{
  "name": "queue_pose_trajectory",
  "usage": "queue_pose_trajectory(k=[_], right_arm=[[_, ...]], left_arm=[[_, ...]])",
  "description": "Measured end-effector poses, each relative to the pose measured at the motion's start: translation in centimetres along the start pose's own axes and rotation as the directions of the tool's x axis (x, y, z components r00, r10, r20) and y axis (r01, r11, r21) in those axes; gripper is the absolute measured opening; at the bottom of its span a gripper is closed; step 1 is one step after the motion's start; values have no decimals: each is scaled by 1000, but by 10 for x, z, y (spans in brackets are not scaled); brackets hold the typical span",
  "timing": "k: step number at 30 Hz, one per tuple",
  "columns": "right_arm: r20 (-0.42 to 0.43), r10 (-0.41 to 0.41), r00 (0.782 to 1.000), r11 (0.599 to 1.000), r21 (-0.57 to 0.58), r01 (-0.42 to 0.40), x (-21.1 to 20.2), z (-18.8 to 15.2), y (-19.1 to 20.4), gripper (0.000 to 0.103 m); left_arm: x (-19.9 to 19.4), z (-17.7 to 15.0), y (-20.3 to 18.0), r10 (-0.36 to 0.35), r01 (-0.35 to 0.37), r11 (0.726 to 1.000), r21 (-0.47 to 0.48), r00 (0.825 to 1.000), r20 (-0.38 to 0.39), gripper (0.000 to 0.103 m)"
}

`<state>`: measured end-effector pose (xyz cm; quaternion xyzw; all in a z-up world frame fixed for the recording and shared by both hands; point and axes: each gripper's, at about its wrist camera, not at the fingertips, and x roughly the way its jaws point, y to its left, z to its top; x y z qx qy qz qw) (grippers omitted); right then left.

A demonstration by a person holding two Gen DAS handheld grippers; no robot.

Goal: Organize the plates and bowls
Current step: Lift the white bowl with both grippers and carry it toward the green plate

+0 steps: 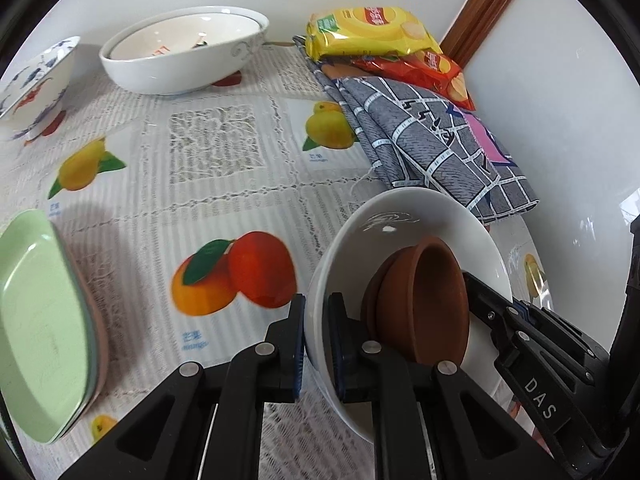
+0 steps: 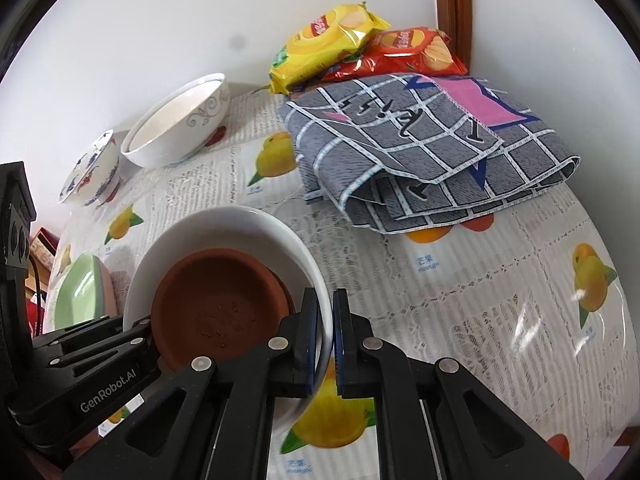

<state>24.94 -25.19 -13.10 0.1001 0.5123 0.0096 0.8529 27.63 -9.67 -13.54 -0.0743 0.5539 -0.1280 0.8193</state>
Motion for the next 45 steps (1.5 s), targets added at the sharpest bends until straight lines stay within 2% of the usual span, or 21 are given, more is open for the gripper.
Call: queue_pose_trajectory(k=[20,45], right_arm=[[49,50,998,997,-63,-46,-40,4,67,7],[31,116,993,983,-146,-110,-32,0,146,7]], left_arm=[[-68,-5,44,35,-31,998,-49,996,86,11],[-100,-18,115,96,-78,986,-147,988,120,11]])
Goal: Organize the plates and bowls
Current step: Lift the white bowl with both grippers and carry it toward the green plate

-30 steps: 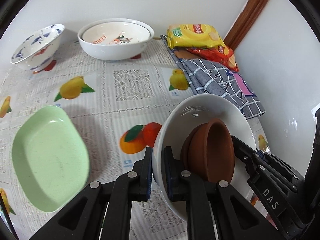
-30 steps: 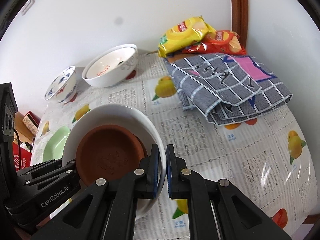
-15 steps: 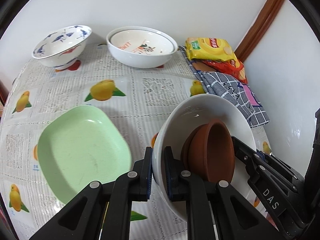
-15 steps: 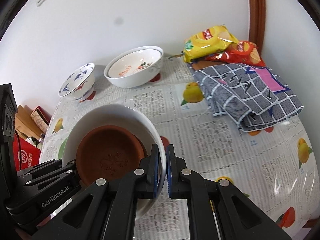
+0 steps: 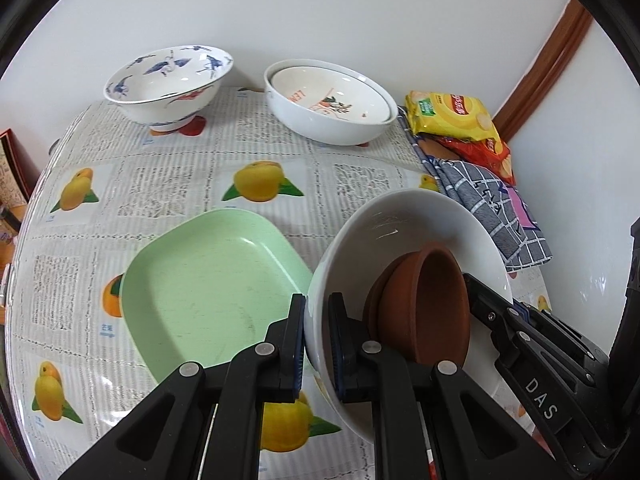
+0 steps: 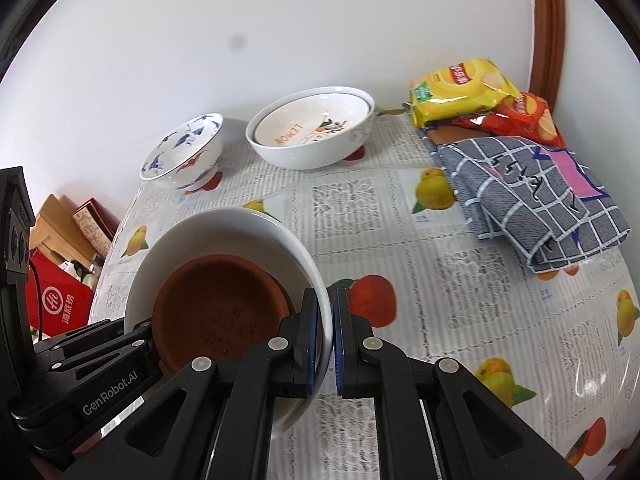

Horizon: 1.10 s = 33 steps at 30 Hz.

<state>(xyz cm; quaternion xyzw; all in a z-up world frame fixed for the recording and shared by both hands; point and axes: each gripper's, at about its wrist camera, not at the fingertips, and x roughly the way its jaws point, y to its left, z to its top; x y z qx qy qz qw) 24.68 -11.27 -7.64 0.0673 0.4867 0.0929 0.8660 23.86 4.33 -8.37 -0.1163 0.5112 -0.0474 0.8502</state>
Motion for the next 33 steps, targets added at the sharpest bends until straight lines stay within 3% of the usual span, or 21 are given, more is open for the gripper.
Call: queue_pose_trajectory(k=[33], right_arm=[[-17,51,999,997,-57,-52,23,13,48,8]], left_arm=[[-8,10,51,35,-34,997,-72,999,22,11]])
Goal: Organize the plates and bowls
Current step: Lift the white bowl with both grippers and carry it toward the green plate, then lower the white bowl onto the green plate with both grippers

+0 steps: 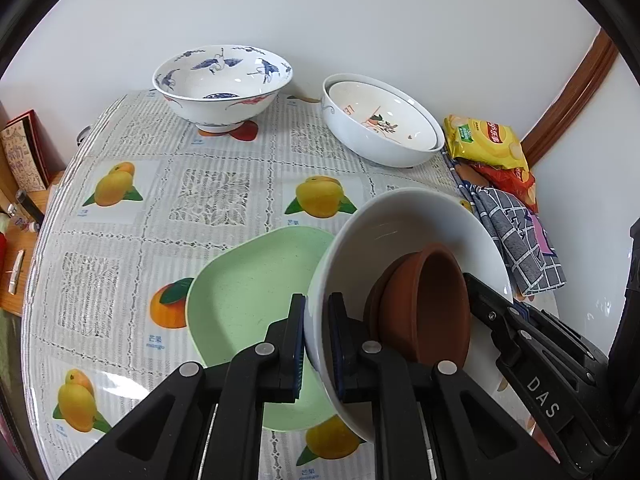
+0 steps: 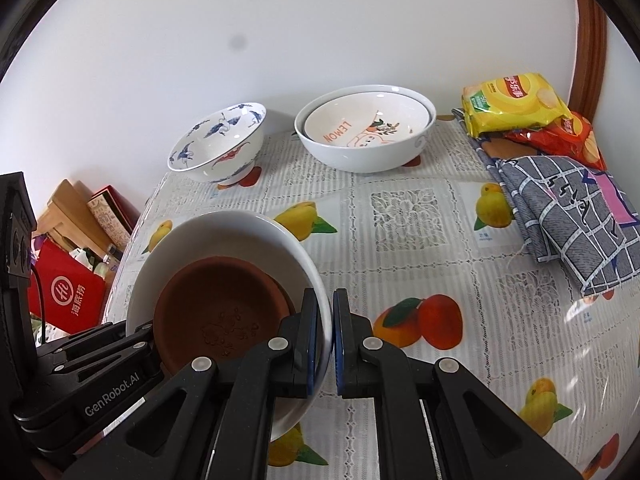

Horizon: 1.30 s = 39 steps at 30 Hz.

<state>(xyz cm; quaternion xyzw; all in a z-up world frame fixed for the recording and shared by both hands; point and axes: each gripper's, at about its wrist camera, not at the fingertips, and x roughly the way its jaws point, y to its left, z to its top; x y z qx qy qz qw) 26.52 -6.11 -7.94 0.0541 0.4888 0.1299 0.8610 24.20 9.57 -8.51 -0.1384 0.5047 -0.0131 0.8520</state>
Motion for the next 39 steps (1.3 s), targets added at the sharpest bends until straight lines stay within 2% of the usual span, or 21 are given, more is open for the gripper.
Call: queue_pose_trajectory(k=[39], right_arm=[[-45,27,999,999,-39,-29,29,3,25,7]], left_arm=[[12,3,34,27,-28,998,-53,999,-20,11]])
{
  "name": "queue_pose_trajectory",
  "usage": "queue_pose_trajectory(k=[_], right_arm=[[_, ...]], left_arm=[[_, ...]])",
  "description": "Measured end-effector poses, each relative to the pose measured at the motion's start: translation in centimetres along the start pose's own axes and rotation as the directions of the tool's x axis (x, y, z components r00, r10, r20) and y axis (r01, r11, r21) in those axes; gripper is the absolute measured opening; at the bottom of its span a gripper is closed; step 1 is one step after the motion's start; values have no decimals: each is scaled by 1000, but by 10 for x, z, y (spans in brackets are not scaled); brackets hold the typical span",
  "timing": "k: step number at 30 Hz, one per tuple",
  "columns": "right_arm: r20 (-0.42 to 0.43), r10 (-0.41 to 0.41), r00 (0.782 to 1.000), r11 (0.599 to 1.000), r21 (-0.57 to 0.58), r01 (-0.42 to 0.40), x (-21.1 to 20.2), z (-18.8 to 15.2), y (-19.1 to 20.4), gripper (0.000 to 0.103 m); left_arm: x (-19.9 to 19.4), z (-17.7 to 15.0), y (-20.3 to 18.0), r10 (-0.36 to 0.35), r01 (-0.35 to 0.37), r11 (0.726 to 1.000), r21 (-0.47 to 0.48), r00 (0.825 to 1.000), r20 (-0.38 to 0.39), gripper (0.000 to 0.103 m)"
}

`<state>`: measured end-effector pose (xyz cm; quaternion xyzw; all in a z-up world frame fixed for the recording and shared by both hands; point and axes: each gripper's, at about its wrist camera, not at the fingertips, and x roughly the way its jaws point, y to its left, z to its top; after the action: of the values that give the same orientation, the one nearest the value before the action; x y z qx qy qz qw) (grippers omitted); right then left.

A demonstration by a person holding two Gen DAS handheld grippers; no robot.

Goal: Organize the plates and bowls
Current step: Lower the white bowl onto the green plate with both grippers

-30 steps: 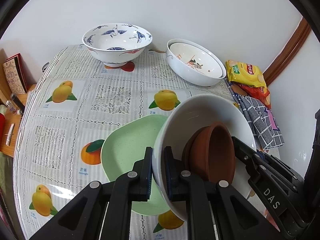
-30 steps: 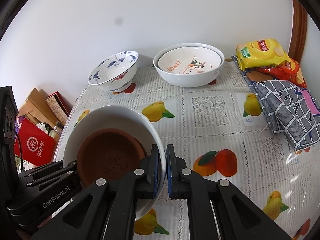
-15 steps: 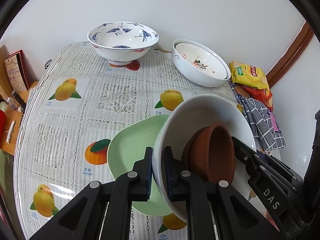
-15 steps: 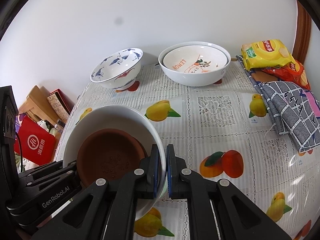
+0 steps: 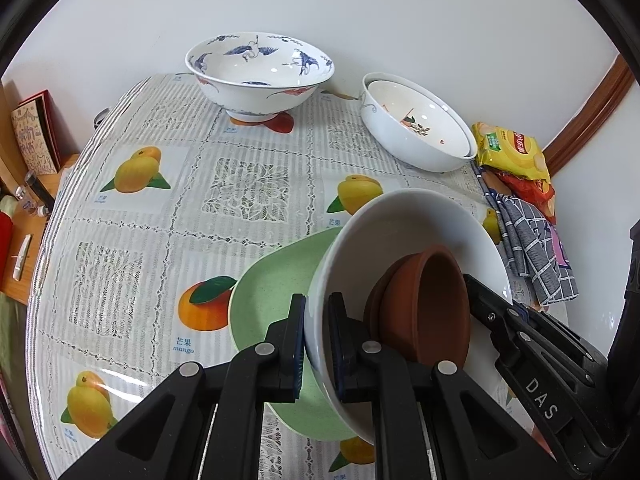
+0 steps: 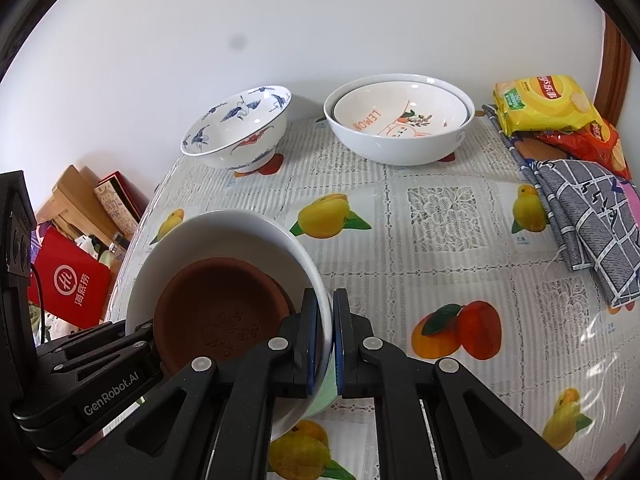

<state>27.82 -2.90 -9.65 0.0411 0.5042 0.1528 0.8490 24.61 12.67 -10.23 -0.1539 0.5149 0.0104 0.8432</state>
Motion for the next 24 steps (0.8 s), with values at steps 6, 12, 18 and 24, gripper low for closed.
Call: queue_pose_trajectory(k=[6,12,18,24], right_arm=[[-20,7,1000,1000,-8,-7,11,0,4,7],[-38,12,999,1000,-10,-12,22,-2,7,7],[-60,10,998,1000,-12,-11,33,-5,7,7],[-81,7,997,1000,-8,-8,45,-7,6,7]], left_arm=[[7,0,8,10,-10,1000,-11,1000,-12,11],[15,0,15,18,-18,1000,-20,999,-28,11],[24,-1,19,21,-22,999,-25,999,-47,11],[35,-2,23,20,-22,999,-31,998,-66,11]])
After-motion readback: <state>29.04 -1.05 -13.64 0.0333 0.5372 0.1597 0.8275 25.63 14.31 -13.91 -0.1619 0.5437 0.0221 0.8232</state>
